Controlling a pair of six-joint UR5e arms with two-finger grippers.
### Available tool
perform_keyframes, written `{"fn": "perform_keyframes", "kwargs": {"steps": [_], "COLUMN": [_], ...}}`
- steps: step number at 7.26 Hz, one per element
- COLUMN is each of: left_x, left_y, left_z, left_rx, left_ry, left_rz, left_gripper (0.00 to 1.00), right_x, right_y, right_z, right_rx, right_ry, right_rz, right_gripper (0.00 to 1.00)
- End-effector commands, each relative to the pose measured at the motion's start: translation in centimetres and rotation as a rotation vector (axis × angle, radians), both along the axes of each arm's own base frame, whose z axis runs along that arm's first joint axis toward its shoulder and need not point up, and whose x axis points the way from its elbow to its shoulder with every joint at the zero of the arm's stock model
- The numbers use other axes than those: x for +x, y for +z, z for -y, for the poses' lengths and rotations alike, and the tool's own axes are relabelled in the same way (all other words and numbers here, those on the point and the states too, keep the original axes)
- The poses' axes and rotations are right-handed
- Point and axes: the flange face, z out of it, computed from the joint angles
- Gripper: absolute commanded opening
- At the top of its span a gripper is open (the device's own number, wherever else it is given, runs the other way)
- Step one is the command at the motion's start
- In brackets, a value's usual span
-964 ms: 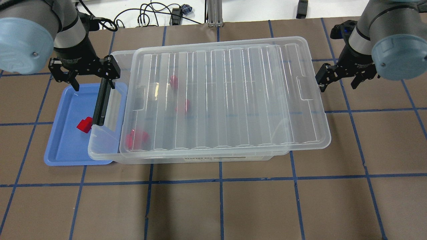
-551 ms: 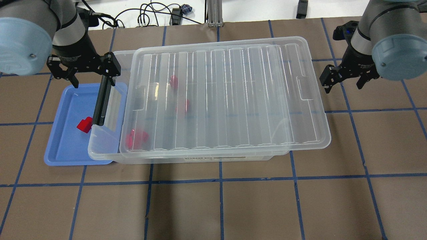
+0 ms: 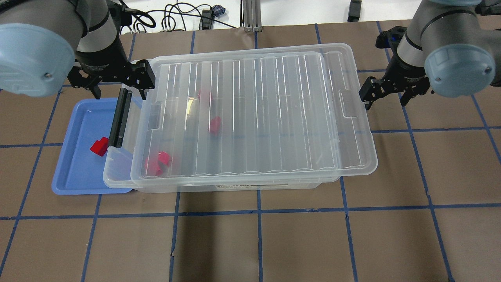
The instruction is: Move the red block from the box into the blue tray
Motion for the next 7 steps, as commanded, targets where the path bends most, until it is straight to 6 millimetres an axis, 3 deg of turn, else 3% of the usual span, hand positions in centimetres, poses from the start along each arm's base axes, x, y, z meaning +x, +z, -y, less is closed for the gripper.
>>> {"fn": "perform_keyframes", "kwargs": {"steps": [1,3,5,7], "left_x": [0.1,0.2,-0.5,-0.7], "left_y": [0.8,0.8,0.5,1.3], "left_z": [0.5,0.6,0.6,0.0], "left_rx": [-0.020,-0.016,-0.004,-0.013], "left_ry": [0.009,0.013,-0.008,-0.070], "left_rz": [-0.093,-0.088,-0.097,-0.094], "left_gripper": [1.00,1.00,1.00,1.00], "right_x": [2.4,2.3,2.2,2.1], "right_y": [0.5,0.3,1.6,6.8], "right_z": [-0.2,0.1,0.6,0.6], "right_rx": [-0.015,-0.013,-0.035,-0.033], "right_ry": [0.005,0.006,0.009,0.005], "right_rz": [-0.002,-0.004,-0.012,-0.023], "right_gripper": [1.00,1.00,1.00,1.00]}}
